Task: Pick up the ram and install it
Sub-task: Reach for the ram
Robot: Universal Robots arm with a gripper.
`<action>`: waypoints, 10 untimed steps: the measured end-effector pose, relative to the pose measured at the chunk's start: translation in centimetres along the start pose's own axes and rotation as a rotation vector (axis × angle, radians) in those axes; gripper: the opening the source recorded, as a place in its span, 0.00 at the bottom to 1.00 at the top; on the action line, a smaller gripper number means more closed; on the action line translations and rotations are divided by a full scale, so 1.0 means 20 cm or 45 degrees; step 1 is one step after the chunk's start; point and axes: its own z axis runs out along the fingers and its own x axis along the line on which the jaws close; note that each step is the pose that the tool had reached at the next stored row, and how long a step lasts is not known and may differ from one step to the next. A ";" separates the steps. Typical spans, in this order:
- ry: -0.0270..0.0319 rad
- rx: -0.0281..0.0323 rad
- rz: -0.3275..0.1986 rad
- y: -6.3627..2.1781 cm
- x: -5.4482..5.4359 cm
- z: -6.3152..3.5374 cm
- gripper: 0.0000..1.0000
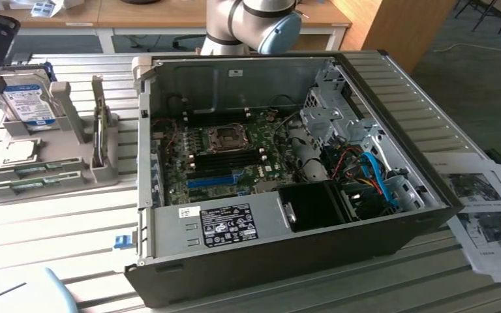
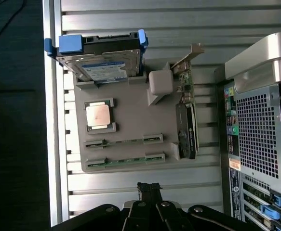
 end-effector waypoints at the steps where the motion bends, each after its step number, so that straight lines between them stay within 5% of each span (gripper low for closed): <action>1: 0.0000 -0.0001 0.000 -0.001 0.01 0.000 0.09; 10: 0.0005 0.0000 0.000 -0.007 0.09 0.001 0.09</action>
